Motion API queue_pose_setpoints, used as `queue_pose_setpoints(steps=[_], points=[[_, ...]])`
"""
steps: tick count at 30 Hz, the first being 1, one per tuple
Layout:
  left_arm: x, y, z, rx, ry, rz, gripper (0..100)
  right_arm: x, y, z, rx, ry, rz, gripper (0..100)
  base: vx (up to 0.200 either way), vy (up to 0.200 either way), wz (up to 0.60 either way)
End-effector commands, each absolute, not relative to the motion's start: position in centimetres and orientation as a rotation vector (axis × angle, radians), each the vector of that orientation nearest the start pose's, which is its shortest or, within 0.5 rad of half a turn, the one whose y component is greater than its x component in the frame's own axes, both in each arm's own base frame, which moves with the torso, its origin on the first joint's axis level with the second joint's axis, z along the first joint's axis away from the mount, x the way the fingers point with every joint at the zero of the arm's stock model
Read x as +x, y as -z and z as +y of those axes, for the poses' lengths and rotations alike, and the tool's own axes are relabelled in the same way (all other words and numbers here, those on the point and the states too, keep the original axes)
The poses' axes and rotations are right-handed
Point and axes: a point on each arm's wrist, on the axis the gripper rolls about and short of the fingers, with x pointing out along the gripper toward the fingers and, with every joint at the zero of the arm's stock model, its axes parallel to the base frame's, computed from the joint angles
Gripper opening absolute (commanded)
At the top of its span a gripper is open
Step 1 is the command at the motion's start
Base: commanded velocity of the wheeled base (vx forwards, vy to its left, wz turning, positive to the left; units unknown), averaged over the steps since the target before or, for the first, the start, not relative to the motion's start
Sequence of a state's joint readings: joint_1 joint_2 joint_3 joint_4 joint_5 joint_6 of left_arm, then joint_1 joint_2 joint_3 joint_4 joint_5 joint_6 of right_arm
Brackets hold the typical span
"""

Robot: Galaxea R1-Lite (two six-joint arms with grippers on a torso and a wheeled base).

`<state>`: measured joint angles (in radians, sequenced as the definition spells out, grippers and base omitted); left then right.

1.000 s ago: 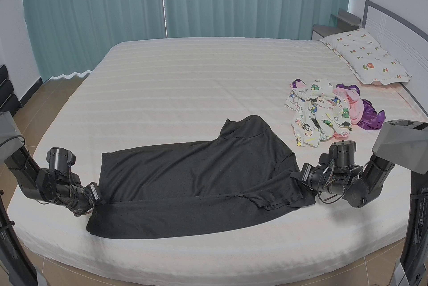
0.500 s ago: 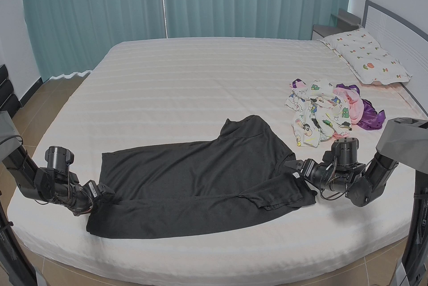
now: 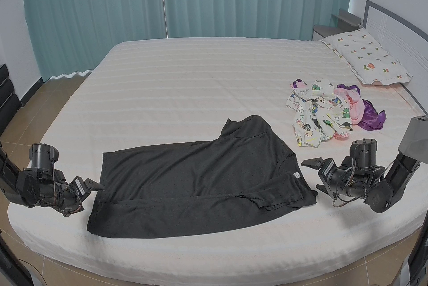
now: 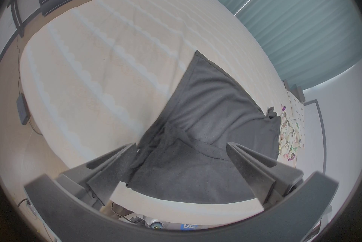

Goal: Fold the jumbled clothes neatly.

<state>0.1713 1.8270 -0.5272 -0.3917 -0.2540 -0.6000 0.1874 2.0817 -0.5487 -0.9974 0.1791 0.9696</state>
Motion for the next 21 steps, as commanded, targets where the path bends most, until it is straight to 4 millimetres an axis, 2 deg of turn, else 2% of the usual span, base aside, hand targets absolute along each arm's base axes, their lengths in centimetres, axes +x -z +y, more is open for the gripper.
queue_pose_setpoints(steps=[1,4,16,21], points=[[25.14,-6.54,4.30,-0.761,-0.208,0.873,100,30.23,-3.93,6.23,0.934,-0.067,0.679,100,0.000,0.200,0.00],[25.18,-6.49,4.39,-0.763,-0.212,0.873,100,30.25,-3.79,6.23,0.933,-0.063,0.682,100,0.000,0.200,0.00],[25.42,-6.60,4.39,-0.805,-0.227,0.864,100,30.15,-3.74,6.36,0.931,-0.065,0.687,100,0.000,0.000,0.00],[25.60,-6.26,4.33,-0.809,-0.223,0.879,100,30.12,-3.65,6.55,0.929,-0.069,0.693,100,0.200,0.000,0.00]])
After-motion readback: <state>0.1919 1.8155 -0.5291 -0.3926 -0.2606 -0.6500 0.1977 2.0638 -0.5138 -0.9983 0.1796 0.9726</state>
